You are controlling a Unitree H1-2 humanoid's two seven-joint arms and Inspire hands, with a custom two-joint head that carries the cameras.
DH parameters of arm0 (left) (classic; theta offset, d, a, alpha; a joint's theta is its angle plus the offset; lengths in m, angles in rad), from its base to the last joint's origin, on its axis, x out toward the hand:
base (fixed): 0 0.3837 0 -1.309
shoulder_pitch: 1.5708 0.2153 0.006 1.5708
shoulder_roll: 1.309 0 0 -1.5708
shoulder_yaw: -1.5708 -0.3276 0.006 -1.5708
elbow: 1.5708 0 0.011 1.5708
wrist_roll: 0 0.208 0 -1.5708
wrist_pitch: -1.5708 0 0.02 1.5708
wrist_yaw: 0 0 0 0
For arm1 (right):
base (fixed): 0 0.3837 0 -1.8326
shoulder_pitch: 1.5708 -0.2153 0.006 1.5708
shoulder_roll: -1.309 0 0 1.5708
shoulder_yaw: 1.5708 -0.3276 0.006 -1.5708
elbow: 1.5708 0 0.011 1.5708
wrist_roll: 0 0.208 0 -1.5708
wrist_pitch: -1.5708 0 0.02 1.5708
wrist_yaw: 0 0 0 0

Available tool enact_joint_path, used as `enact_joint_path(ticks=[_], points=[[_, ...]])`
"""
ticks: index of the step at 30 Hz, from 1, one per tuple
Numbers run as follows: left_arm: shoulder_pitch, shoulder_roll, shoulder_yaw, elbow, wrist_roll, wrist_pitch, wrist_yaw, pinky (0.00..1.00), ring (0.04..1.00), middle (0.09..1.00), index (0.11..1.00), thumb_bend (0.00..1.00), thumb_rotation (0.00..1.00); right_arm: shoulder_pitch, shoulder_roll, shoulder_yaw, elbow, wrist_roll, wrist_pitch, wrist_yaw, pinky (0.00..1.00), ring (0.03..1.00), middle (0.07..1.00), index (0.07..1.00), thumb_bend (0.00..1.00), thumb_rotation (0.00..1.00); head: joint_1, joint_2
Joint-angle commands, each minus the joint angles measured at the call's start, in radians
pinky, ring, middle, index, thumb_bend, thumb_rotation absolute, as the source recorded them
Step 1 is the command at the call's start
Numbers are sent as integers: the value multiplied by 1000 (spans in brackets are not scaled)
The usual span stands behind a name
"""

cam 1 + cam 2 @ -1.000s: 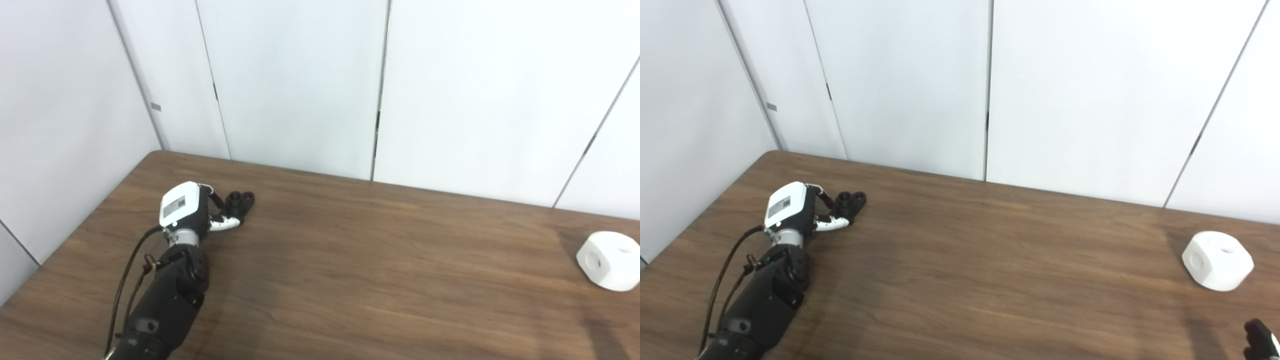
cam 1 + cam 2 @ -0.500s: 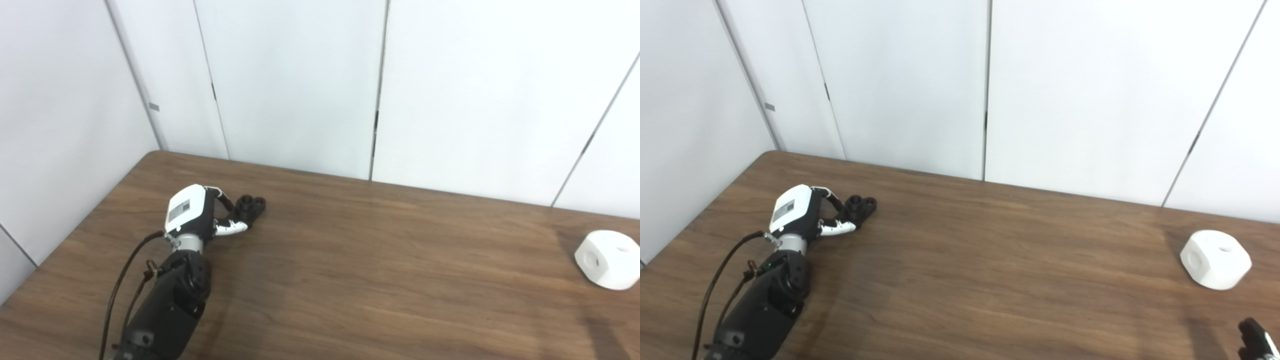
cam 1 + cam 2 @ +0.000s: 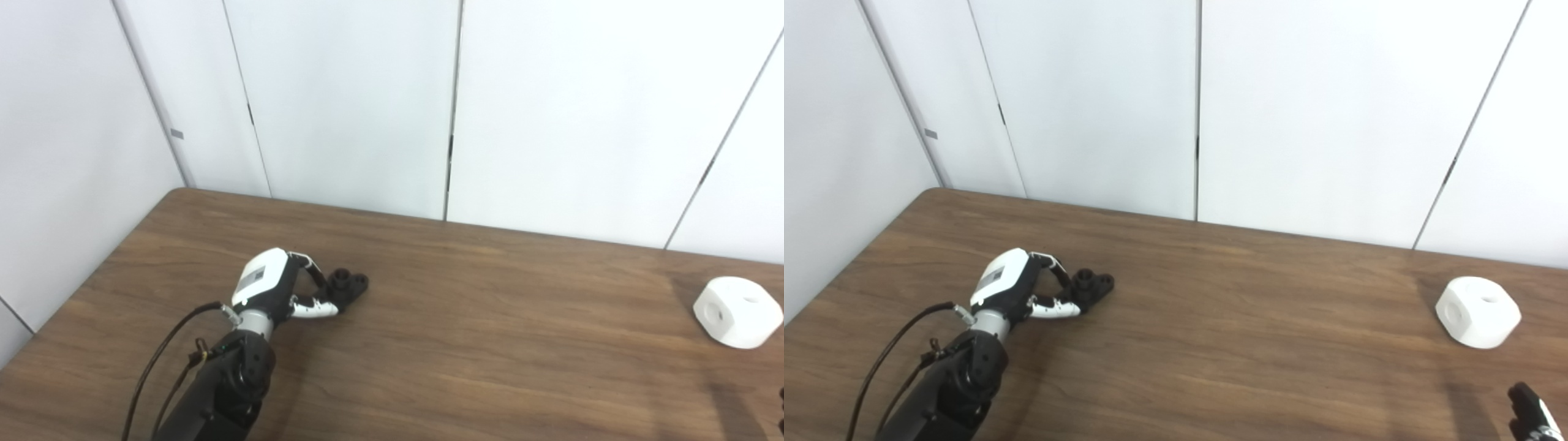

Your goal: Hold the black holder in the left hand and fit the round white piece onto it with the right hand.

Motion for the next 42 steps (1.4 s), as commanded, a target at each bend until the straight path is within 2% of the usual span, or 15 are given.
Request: enact_joint_path(ticks=[1, 6, 10, 14, 17, 22, 29, 37, 42], points=[[-8, 1, -6, -69, -20, -13, -25, 812, 898, 801, 488, 518, 47, 16, 47, 30, 31, -7, 16, -15, 992, 974, 942, 913, 358, 380, -4, 3], [39, -13, -48, -119, -59, -62, -79, 802, 903, 809, 488, 516, 44, 6, 53, 36, 28, -49, 28, -35, 975, 957, 926, 907, 408, 430, -28, 19], [79, -27, -99, -170, -52, -68, -117, 804, 898, 810, 488, 518, 46, 3, 54, 38, 23, -62, 32, -39, 994, 966, 924, 906, 435, 450, -23, 25], [125, -54, -152, -202, -68, -92, -131, 810, 904, 826, 488, 518, 46, 3, 52, 44, 15, -64, 27, -35, 984, 954, 923, 909, 425, 438, -30, 43], [151, -74, -182, -219, -76, -99, -145, 832, 921, 844, 488, 518, 46, 1, 51, 46, -2, -65, 49, -38, 973, 957, 925, 900, 445, 442, -44, 66], [201, -91, -223, -232, -83, -166, -147, 824, 919, 846, 487, 517, 45, 8, 54, 53, -30, -72, 72, -41, 969, 953, 918, 902, 468, 444, -51, 91], [254, -75, -292, -232, -75, -231, -192, 816, 921, 855, 487, 517, 43, 21, 64, 66, -71, -103, 101, -57, 985, 950, 914, 905, 473, 455, -82, 121], [295, -53, -310, -232, -69, -285, -195, 836, 935, 853, 487, 517, 43, 31, 72, 81, -131, -95, 176, -80, 964, 934, 899, 894, 511, 453, -130, 166], [305, -36, -309, -219, -3, -317, -164, 871, 924, 843, 486, 518, 44, 35, 67, 91, -141, -101, 170, -88, 948, 936, 900, 894, 499, 450, -160, 186]])
